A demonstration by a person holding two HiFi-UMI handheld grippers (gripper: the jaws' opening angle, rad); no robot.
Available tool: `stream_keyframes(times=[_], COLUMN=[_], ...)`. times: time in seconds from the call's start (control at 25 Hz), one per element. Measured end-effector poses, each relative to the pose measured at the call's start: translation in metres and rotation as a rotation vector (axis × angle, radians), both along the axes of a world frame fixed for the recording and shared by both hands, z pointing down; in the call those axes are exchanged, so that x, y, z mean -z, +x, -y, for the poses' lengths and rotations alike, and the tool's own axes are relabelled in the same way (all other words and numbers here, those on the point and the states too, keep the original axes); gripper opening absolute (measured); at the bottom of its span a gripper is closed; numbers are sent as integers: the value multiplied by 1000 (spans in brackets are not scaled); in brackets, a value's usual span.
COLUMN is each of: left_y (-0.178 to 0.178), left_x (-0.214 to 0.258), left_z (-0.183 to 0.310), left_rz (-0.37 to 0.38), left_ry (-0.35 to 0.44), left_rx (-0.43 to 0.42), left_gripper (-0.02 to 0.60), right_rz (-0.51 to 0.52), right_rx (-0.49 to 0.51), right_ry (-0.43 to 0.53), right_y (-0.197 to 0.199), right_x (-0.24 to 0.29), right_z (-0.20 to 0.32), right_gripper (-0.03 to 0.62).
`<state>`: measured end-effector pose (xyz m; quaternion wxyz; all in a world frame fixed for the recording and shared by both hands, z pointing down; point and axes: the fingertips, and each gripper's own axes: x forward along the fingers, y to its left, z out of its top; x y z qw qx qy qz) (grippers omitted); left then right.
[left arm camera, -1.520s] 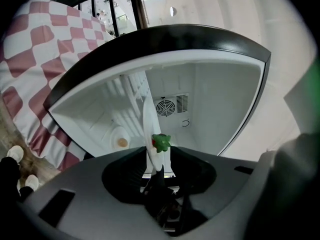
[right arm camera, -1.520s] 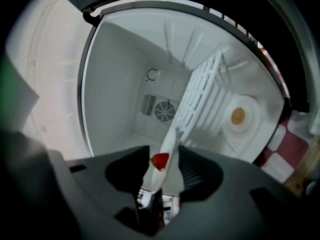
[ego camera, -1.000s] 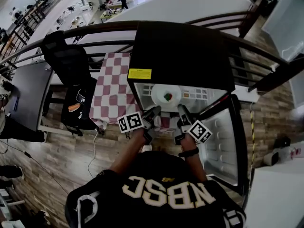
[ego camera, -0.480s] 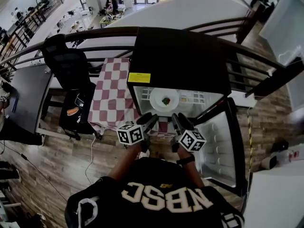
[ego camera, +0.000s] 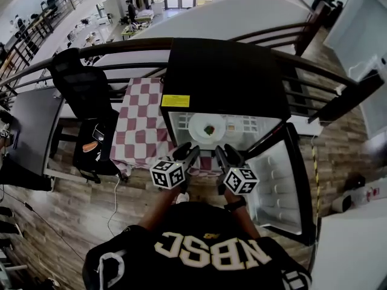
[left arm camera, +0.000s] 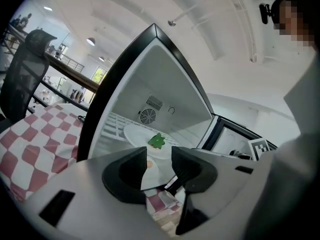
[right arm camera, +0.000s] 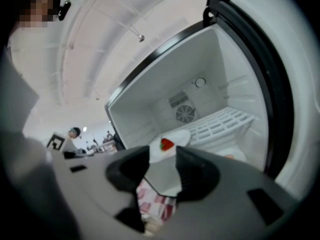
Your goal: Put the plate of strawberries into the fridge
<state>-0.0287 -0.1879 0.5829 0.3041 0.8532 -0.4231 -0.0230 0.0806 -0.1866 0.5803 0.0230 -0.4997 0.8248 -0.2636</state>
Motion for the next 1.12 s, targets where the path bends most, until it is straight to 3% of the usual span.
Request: stream_keyframes(times=[0.48,1.12], left_y=[4,12], left_x=[-1,-7], left_z=[6,26], left_rz=[92,141], left_ry=[60,69], left_rx=[-35,-65], left_gripper=[152,44], right_rz=[-159,-236], right_rx=[14,-5], right_ry=[43,52], right_y=[-11,-13], right_x=[1,-2], right_z=[2,22], right_gripper=[169,92])
